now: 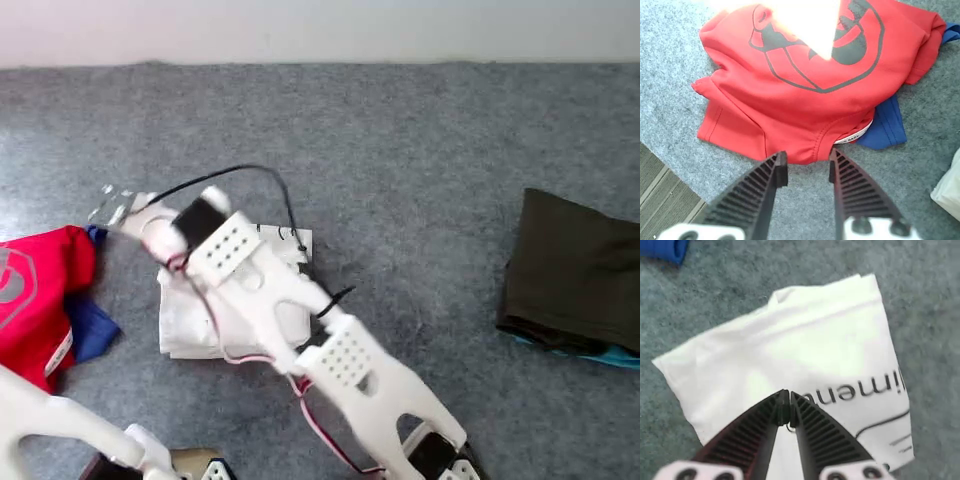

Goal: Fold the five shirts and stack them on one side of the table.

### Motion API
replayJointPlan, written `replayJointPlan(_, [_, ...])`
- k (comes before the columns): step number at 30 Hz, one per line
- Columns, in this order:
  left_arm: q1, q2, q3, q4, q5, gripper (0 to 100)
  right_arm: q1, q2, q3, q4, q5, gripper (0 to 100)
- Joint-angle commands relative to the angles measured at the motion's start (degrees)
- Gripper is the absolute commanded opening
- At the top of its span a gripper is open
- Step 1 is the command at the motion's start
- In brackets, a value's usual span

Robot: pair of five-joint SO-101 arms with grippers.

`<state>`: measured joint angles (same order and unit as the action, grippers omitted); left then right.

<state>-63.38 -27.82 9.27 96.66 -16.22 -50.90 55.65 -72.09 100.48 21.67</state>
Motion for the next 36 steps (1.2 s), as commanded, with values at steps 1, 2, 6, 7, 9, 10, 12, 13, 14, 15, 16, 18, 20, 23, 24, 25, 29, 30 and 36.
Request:
replayJointPlan(1, [-0.1, -1.3, -0.7, -0.8, 0.0, 15, 4.3, -12.7, 12.3, 2.6, -1.8, 0.9])
replayJointPlan(2, [-0.1, -1.3, -0.7, -0.8, 0.0, 15, 5.3, -15.2, 16.4, 2.6, -3.3, 0.9])
replayJointPlan(6, [0.0, -1.3, -0.7, -1.6, 0.0, 15, 7.3, -23.3, 32.1, 2.5, -5.4, 1.0])
replayJointPlan(7, [0.0, -1.3, -0.7, -1.7, 0.0, 15, 7.4, -24.5, 35.4, 2.4, -5.5, 1.0])
replayJointPlan(9, [0.0, -1.3, -0.7, -2.1, 0.0, 15, 7.4, -25.5, 40.4, 2.3, -5.5, 0.9])
replayJointPlan(10, [0.0, -1.3, -0.7, -2.2, 0.0, 15, 7.4, -25.6, 42.2, 2.3, -5.5, 0.9])
replayJointPlan(12, [0.0, -1.3, -0.7, -2.4, 0.0, 15, 7.4, -25.5, 45.1, 2.2, -5.6, 0.9])
replayJointPlan(13, [0.0, -1.3, -0.7, -2.4, 0.0, 15, 7.4, -25.5, 46.3, 2.2, -5.6, 0.9])
replayJointPlan(14, [0.0, -1.3, -0.7, -2.4, 0.0, 15, 7.4, -25.4, 47.5, 1.5, -5.7, 0.9])
replayJointPlan(15, [0.0, -1.3, -0.7, -2.4, 0.0, 15, 7.4, -24.8, 48.7, 0.3, -5.7, 0.9])
replayJointPlan(16, [0.0, -1.3, -0.7, -2.4, 0.0, 15, 7.4, -24.0, 49.7, -1.0, -5.7, 0.9])
replayJointPlan(18, [0.1, -1.1, -0.7, -2.4, 0.0, 15, 7.4, -21.8, 50.9, -3.8, -5.7, 0.9])
replayJointPlan(20, [0.3, -1.0, -0.7, -2.4, 0.0, 15, 7.4, -20.2, 50.5, -4.9, -5.7, 0.9])
replayJointPlan(23, [0.9, -1.3, -0.7, -2.4, 0.0, 15, 7.4, -21.1, 47.2, -2.5, -5.7, 0.9])
replayJointPlan(24, [1.0, -1.3, -0.7, -2.4, 0.0, 15, 7.4, -21.8, 45.9, -1.5, -6.3, 0.9])
replayJointPlan(25, [1.2, -1.3, -0.7, -2.4, 0.0, 15, 7.5, -22.5, 44.5, -0.2, -7.1, 0.9])
replayJointPlan(29, [2.5, -1.3, -0.7, -2.4, 0.0, 15, 7.4, -27.3, 42.3, 2.5, -8.6, 1.2])
replayJointPlan(30, [2.9, -1.3, -0.7, -2.4, 0.0, 15, 7.4, -29.2, 42.5, 2.5, -9.2, 1.2])
replayJointPlan(36, [4.0, -1.3, -0.7, -2.5, 0.1, 15, 7.4, -41.5, 50.4, 2.5, -10.0, 3.2])
